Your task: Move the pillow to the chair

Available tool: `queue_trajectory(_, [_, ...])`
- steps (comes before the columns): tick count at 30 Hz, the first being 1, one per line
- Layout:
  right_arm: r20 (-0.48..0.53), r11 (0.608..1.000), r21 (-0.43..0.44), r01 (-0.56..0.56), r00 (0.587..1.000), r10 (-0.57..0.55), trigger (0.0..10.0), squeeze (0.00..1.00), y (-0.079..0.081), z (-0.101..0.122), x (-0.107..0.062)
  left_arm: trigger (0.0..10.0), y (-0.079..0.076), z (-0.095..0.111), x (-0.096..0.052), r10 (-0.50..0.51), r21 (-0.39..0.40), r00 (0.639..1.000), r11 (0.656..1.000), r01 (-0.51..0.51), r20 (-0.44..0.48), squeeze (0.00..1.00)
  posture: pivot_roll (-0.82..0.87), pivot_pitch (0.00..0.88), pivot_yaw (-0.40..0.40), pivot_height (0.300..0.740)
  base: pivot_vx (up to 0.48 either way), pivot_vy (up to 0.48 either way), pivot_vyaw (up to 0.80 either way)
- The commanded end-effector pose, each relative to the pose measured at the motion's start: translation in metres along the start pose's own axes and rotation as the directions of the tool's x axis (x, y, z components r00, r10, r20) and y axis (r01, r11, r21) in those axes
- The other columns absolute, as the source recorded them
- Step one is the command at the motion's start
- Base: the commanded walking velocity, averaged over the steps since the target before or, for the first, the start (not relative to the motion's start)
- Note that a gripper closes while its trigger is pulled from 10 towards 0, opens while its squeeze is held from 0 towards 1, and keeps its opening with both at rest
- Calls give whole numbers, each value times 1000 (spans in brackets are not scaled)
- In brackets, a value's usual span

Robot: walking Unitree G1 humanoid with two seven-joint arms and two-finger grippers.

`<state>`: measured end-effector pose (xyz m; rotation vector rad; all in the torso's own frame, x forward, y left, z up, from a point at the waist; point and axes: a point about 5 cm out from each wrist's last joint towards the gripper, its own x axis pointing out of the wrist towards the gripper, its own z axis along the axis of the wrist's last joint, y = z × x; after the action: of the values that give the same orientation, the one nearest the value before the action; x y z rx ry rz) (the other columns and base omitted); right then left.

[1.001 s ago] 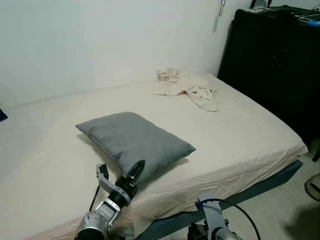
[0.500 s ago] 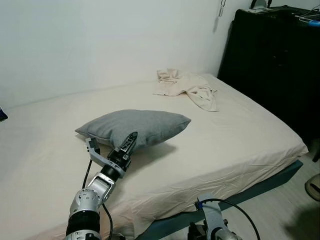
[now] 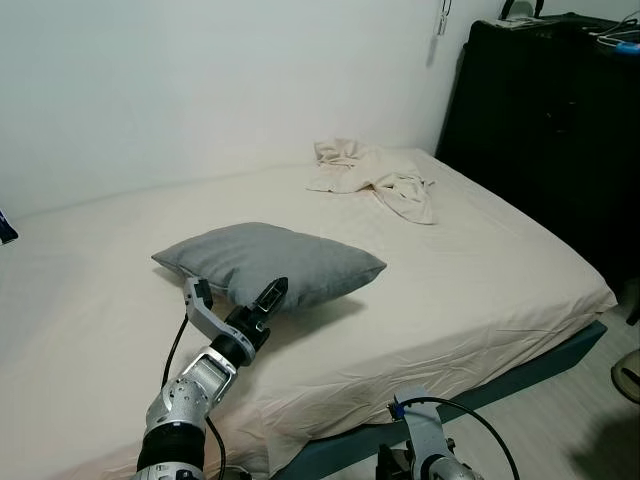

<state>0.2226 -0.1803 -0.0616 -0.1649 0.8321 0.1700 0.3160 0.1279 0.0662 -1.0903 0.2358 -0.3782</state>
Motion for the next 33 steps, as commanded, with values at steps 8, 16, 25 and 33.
queue_trajectory(8, [-21,1000,6,-10,1000,10,10000,0,6,-5,0,10000,24,9,-13,175,83,985,981,-173,-5,1000,-41,0,6,592,0,0,0])
queue_trajectory(16, [-22,1000,4,-15,1000,15,10000,0,7,-5,0,7529,47,14,-23,365,108,931,925,-365,22,0,-40,0,7,592,0,0,0])
queue_trajectory(25, [-25,1000,1,-13,1000,13,10000,0,7,-6,0,0,54,34,-33,351,56,936,934,-352,38,0,-41,0,4,592,0,0,0])
queue_trajectory(33, [-24,1000,-4,-15,1000,15,10000,0,7,-5,0,0,50,42,-32,282,55,959,957,-284,29,0,-40,0,1,592,0,0,0])
